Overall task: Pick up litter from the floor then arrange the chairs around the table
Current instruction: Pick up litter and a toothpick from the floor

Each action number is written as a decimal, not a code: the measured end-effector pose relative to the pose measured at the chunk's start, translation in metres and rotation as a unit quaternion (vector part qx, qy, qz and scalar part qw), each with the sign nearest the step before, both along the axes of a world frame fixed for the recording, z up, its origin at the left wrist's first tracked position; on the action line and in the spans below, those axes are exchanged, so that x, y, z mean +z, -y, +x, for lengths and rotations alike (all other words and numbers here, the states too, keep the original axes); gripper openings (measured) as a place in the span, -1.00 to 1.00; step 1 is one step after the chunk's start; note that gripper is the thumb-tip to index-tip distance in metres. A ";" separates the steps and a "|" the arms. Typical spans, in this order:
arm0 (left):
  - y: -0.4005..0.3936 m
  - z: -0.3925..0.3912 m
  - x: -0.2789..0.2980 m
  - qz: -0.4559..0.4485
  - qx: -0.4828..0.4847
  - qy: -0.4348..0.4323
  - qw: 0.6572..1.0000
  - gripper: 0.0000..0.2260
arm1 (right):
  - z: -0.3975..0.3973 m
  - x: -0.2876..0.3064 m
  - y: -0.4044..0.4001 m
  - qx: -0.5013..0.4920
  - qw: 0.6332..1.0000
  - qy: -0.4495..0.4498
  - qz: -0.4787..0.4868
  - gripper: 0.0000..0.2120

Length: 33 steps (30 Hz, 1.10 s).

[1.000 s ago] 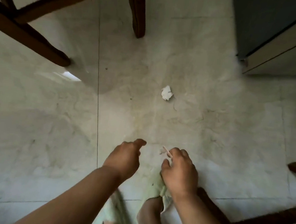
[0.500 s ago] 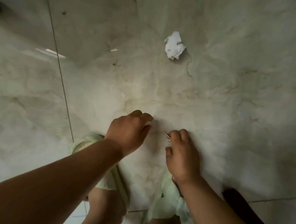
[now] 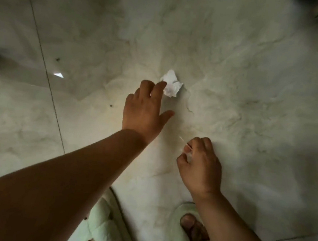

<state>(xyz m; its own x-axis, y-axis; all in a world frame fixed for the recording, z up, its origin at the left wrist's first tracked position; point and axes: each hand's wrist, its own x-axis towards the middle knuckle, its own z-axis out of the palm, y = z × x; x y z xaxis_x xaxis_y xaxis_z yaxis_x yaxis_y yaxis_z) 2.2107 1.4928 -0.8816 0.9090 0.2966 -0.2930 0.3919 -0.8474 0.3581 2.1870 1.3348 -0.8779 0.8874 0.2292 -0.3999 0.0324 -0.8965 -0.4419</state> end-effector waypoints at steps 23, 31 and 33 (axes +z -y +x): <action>-0.089 -0.071 0.178 -0.073 0.157 -0.129 0.976 -0.78 | 0.050 0.190 -0.105 0.143 0.988 -0.055 0.029 -0.71; -0.163 -0.094 0.323 -0.066 0.275 -0.044 0.958 -0.78 | 0.042 0.333 -0.211 0.260 0.963 -0.022 0.067 -0.67; -0.179 -0.102 0.354 -0.066 0.301 -0.023 0.951 -0.82 | 0.037 0.366 -0.236 0.284 0.956 -0.018 0.069 -0.70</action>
